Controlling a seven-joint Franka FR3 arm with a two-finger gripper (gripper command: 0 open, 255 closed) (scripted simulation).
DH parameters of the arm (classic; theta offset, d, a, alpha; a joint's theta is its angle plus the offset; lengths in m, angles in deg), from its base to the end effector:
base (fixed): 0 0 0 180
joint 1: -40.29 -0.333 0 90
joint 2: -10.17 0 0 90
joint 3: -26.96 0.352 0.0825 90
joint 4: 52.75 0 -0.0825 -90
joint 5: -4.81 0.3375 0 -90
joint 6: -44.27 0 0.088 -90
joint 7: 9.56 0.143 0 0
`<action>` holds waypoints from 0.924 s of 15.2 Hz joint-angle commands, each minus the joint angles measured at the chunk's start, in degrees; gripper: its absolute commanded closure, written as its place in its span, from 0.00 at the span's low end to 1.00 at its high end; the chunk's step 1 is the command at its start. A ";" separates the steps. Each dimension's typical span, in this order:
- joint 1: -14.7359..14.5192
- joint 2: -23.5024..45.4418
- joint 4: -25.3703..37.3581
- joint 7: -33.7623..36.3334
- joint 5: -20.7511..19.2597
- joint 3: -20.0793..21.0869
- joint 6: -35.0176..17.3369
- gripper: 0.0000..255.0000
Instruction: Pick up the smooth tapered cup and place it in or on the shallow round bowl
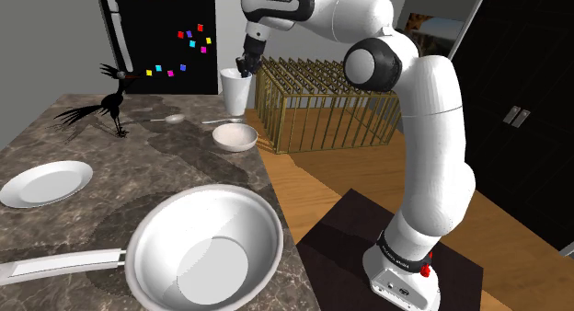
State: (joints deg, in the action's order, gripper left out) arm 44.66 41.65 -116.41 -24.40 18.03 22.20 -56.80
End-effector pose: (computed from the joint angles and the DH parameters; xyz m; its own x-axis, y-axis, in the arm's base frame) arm 0.6977 -0.0670 0.5118 0.9869 0.0694 0.1457 0.0918 -0.9839 -0.1532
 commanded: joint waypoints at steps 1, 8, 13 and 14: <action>0.11 0.20 -1.06 -0.46 0.11 -0.01 -1.24 1.00; -0.18 -0.28 -7.19 -1.50 0.37 0.04 -6.80 1.00; -0.31 -0.07 -10.68 -2.21 0.64 0.12 -10.43 1.00; -0.33 0.02 -11.30 -2.35 0.70 0.14 -11.13 1.00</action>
State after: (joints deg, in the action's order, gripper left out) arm 44.35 41.58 -127.06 -26.60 18.66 22.32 -67.13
